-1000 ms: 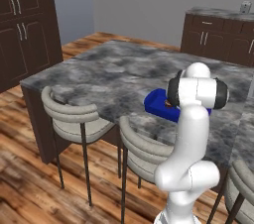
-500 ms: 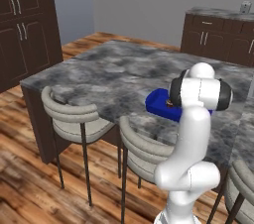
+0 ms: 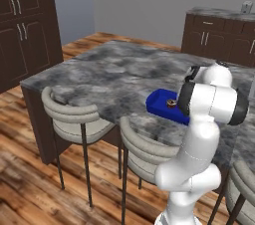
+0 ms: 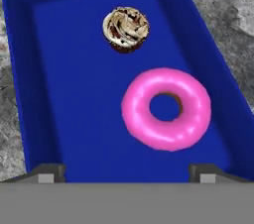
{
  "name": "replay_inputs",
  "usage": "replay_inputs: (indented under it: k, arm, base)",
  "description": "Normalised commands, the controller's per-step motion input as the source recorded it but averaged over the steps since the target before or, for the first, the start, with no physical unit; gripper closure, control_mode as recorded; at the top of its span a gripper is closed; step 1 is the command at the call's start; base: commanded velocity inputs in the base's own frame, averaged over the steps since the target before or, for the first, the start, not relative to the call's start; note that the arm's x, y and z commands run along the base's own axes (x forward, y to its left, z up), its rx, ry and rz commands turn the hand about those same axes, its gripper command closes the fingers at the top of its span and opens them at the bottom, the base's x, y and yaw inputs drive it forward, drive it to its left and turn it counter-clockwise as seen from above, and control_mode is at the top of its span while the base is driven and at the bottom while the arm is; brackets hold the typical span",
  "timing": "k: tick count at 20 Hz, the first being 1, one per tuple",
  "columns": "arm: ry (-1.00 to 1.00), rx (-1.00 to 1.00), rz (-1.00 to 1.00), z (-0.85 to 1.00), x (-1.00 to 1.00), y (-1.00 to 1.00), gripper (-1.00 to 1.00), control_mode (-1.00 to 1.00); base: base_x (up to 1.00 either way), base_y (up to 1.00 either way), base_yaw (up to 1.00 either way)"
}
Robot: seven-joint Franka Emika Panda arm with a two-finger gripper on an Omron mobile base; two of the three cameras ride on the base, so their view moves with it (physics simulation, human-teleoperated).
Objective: Take the donut and cupcake from the fridge and place them on the empty tray on the dining counter.
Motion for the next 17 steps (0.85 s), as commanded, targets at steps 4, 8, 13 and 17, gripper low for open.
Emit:
replay_inputs:
  k: [4, 8, 13, 17]
  arm:
    - [-0.74, -0.02, 0.00, 0.92, -0.99, 0.18, -1.00, -1.00]
    - [-0.51, -0.06, 0.00, 1.00, -0.64, 0.23, -1.00, -1.00]
    - [0.12, -0.09, -0.03, 1.00, -0.20, 0.34, -1.00, -1.00]
    - [0.01, -0.02, -0.09, 0.98, -0.29, 0.17, -1.00, -1.00]
  base:
    - [0.00, 0.00, 0.00]
    - [0.00, 0.00, 0.00]
    - [0.00, 0.00, 0.00]
    - [0.00, 0.00, 0.00]
